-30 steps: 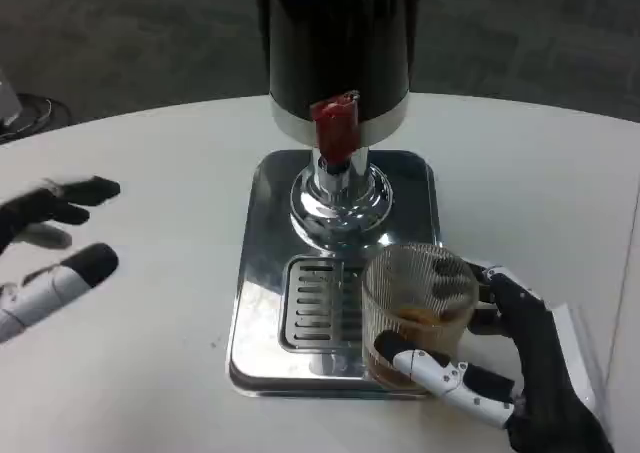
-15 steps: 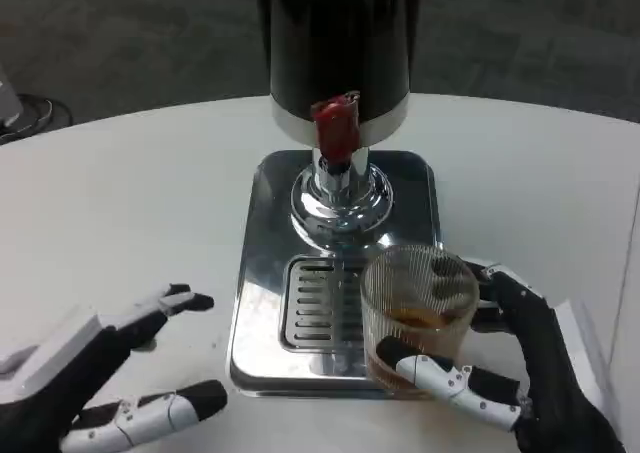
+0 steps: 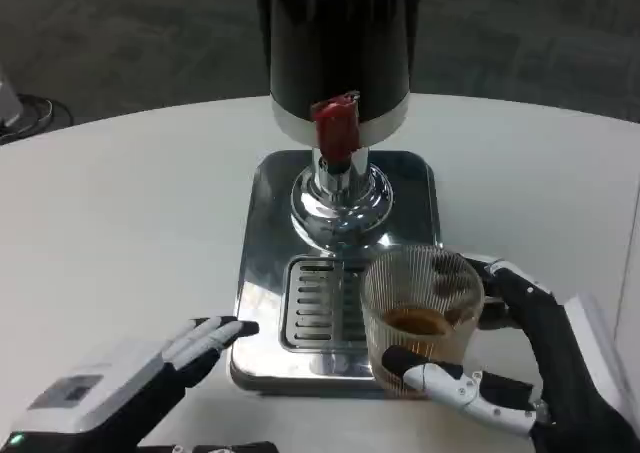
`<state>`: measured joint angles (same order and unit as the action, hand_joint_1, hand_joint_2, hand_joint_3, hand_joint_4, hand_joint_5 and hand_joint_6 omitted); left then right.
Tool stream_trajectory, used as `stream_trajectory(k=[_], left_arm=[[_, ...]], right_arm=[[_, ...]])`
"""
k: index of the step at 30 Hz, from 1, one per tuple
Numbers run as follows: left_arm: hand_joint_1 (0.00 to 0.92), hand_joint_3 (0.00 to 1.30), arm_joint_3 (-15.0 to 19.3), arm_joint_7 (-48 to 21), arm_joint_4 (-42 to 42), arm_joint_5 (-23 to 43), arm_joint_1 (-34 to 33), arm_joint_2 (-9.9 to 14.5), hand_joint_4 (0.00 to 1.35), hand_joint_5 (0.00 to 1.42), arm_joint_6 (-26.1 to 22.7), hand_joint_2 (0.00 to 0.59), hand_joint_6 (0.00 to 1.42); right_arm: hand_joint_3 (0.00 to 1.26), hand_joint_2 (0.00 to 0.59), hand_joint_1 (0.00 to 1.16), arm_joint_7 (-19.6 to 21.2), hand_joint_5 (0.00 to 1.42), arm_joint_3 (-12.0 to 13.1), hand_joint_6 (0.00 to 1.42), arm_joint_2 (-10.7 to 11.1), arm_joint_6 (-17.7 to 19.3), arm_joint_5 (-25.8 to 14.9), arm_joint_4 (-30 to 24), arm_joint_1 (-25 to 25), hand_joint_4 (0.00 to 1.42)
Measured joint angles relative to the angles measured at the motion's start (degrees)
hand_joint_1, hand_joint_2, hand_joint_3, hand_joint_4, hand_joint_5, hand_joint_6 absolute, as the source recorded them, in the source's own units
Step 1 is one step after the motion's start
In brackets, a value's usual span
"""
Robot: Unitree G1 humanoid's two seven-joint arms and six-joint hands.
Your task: Grasp the cup under the faucet to collect the drink, then remove the cup.
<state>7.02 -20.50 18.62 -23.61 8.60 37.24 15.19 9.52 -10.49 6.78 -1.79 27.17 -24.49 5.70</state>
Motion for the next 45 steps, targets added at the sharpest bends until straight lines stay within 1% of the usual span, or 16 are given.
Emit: stream_trajectory(k=[4,10,14,17,24,30,45], left_arm=[[0.000,0.02,-1.1,0.0,1.6,-1.9,0.6,0.0,0.00,0.00,-0.6,0.085,0.11],[0.000,0.01,-1.6,0.0,3.4,-3.9,1.2,0.0,0.00,0.00,-2.0,0.081,0.09],[0.000,0.00,-1.7,-0.1,4.0,-4.2,1.5,0.0,0.00,0.00,-2.8,0.080,0.09],[0.000,0.00,-1.9,-0.1,5.2,-4.9,1.8,0.0,0.00,0.00,-4.0,0.081,0.08],[0.000,0.00,-2.6,-0.2,6.7,-6.4,2.2,-0.1,0.00,0.00,-4.8,0.084,0.06],[0.000,0.00,-2.6,-0.2,7.7,-8.1,2.2,-0.1,0.00,0.00,-5.1,0.087,0.06],[0.000,0.00,-2.5,-0.1,7.9,-8.4,1.4,-0.1,0.00,0.00,-6.8,0.088,0.04]], right_arm=[[0.75,0.195,0.78,-0.8,0.83,1.2,0.45,0.9,0.7,-0.4,-1.1,0.5,0.81],[0.75,0.195,0.78,-2.9,0.83,1.5,0.45,2.0,1.1,-1.3,-3.1,1.6,0.82],[0.76,0.195,0.78,-3.7,0.83,2.0,0.45,2.4,1.4,-1.8,-3.9,1.9,0.82],[0.76,0.195,0.78,-4.9,0.83,2.1,0.45,2.8,1.8,-2.3,-5.4,2.8,0.82],[0.76,0.195,0.78,-7.3,0.84,2.6,0.45,2.9,2.2,-3.0,-7.7,3.9,0.82],[0.76,0.195,0.78,-8.3,0.84,3.0,0.45,3.3,2.4,-3.4,-7.8,4.9,0.82],[0.77,0.196,0.78,-11.2,0.85,3.3,0.46,3.2,2.5,-4.3,-11.9,7.8,0.82]])
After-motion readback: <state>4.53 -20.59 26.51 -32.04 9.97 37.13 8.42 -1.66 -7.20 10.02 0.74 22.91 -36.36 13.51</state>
